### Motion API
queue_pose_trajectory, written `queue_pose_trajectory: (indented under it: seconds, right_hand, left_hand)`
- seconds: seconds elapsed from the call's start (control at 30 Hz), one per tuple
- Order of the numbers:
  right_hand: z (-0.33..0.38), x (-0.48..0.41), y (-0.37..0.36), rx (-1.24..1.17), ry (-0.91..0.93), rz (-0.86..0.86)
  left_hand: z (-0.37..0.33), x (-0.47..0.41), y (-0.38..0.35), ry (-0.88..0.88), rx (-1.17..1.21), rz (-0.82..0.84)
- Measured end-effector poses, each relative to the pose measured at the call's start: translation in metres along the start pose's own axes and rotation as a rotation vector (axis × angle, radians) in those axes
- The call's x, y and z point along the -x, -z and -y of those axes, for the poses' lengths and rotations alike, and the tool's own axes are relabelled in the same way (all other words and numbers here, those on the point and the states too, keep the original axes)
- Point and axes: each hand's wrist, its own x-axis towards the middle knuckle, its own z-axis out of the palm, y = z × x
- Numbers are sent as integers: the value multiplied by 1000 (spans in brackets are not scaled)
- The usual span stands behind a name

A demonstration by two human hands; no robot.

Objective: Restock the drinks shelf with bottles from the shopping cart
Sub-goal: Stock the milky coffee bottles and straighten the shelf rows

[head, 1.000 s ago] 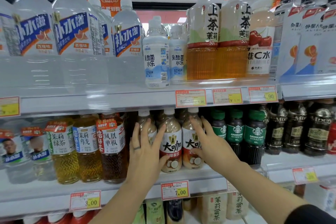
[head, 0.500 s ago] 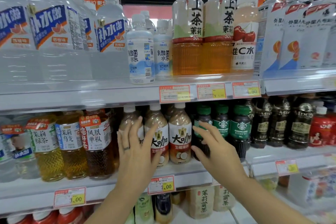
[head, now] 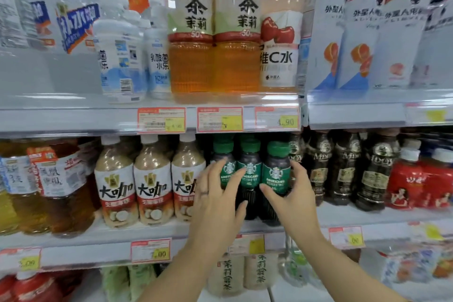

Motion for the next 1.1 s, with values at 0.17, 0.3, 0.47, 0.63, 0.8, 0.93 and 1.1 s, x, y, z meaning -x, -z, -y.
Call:
queue_pose_trajectory:
  seconds: [0.17, 0.3, 0.47, 0.63, 0.8, 0.93, 1.1]
  right_hand:
    - [-4, 2, 10, -124, 46, -35]
    - [15, 7, 41, -245, 152, -6]
    - [39, 22, 52, -352, 105, 323]
    - [34, 22, 40, -443, -13, 585]
    - [4, 1, 17, -53, -42, 633]
    - [-6, -13, -5, 50, -63, 672]
    - [-8, -13, -12, 3, 9, 649]
  left_hand:
    - [-12, 12, -7, 0, 65, -39]
    - [-37, 22, 10, 38, 486, 151]
    - [-61, 35, 21, 240, 992, 208]
    - [-49, 58, 25, 378, 1031, 82]
    - [-32, 70, 29, 512, 1022, -17]
    - [-26, 67, 32, 536, 1009, -47]
    - [-25, 67, 32, 535, 1004, -27]
